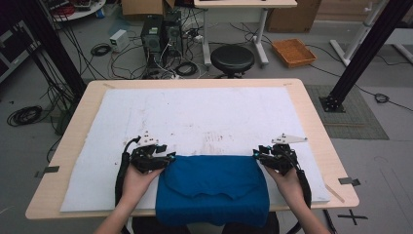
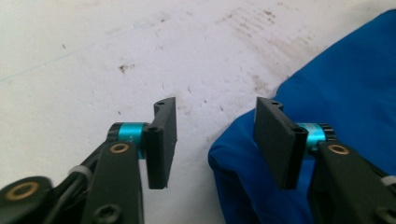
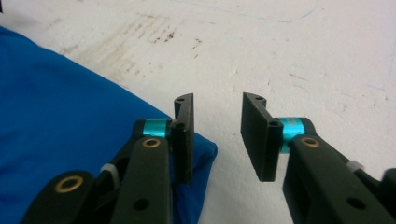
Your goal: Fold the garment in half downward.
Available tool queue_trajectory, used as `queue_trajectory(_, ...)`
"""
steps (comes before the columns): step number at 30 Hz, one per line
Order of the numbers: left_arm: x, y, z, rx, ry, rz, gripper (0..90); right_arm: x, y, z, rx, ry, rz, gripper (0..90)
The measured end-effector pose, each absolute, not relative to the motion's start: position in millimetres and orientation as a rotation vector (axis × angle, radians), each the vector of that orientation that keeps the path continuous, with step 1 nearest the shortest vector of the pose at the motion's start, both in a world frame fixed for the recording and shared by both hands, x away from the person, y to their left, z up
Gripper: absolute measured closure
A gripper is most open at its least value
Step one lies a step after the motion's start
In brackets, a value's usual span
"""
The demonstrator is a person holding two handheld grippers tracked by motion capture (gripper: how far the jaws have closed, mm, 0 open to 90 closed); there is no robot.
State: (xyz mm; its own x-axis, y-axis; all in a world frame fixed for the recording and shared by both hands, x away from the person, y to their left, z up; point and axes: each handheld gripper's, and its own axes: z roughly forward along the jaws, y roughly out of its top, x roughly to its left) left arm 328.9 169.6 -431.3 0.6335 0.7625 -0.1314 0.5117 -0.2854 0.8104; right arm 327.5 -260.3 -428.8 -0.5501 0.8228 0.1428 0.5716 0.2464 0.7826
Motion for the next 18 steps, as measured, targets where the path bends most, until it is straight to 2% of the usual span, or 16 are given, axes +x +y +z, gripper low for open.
queue_trajectory(4,333,163,-438,2.033,1.012,0.312,47.0,331,-257,-436,1.324,2.262,1.178,60.5)
queue_trajectory(6,334,162,-442,2.052,1.027,0.282,48.5,333,-255,-440,1.34,2.296,1.168,62.4)
queue_trajectory(8,334,163,-444,2.053,1.025,0.244,57.6,335,-255,-444,1.353,2.336,1.169,68.6)
queue_trajectory(11,331,162,-446,2.053,1.009,0.228,68.0,336,-258,-447,1.384,2.364,1.193,73.2)
queue_trajectory(15,328,162,-446,2.054,0.99,0.22,77.1,335,-260,-446,1.378,2.368,1.21,81.9)
queue_trajectory(18,327,163,-445,2.033,0.991,0.216,81.1,332,-259,-443,1.34,2.35,1.213,83.5)
